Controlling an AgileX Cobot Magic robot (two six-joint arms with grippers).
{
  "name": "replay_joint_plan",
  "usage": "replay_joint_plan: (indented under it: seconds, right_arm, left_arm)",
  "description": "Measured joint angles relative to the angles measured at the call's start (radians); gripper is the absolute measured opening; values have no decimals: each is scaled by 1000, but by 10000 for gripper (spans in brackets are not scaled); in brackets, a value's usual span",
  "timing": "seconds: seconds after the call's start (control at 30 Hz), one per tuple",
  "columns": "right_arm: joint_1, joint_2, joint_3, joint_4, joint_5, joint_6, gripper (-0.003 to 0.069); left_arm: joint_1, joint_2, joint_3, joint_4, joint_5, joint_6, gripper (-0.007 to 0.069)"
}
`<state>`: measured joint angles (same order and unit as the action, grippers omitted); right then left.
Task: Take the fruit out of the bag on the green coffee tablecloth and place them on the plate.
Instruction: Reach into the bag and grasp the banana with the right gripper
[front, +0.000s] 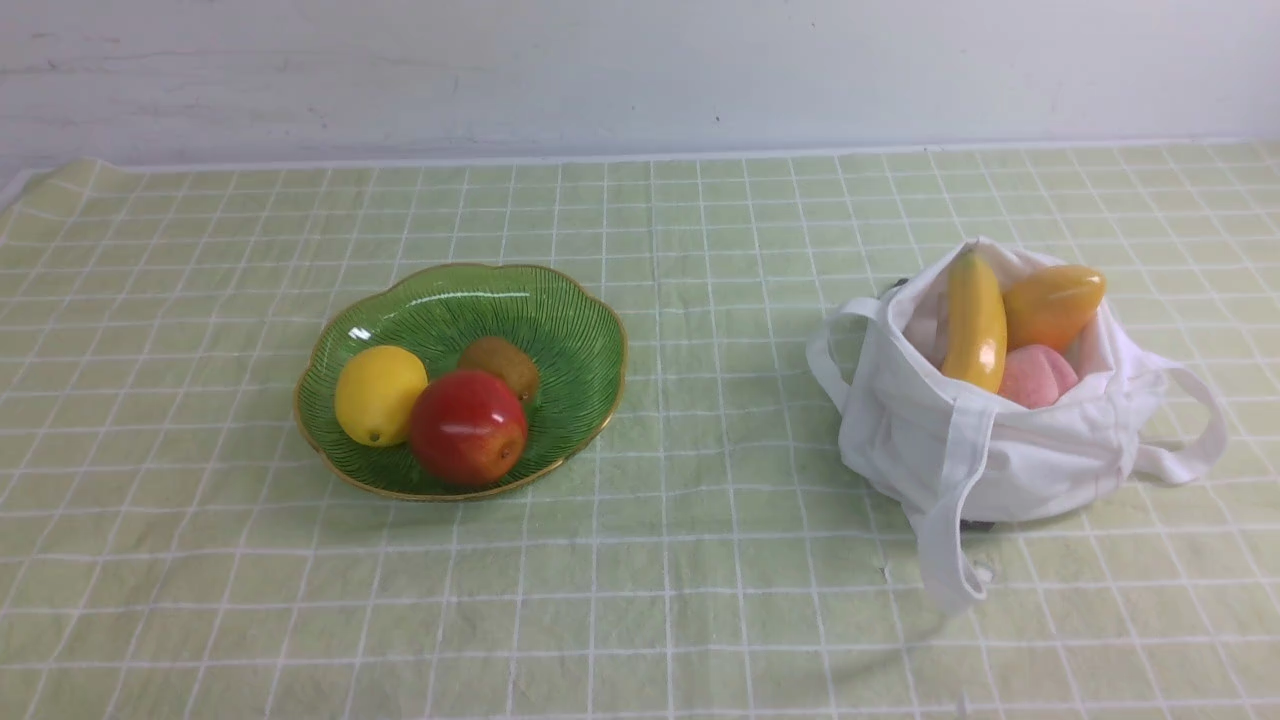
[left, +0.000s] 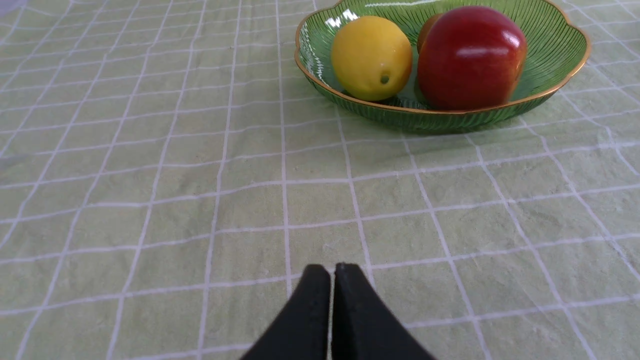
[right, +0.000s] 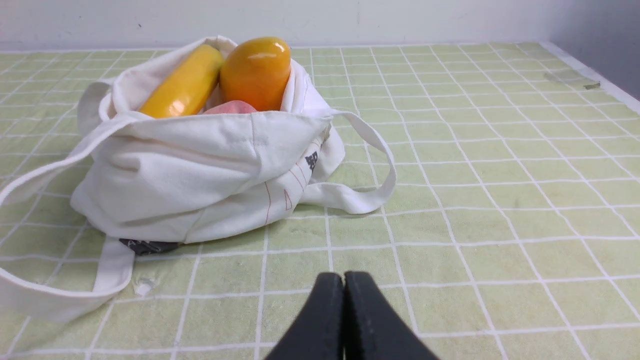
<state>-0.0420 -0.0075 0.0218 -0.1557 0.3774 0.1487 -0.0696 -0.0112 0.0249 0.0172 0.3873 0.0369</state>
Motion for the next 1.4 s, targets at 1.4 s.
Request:
replay_joint_plan:
  seconds: [1.4]
  right_arm:
    - [0,0,8,298,-517,158,-10]
  left_arm:
    - [0,0,0,0,0,0,-8]
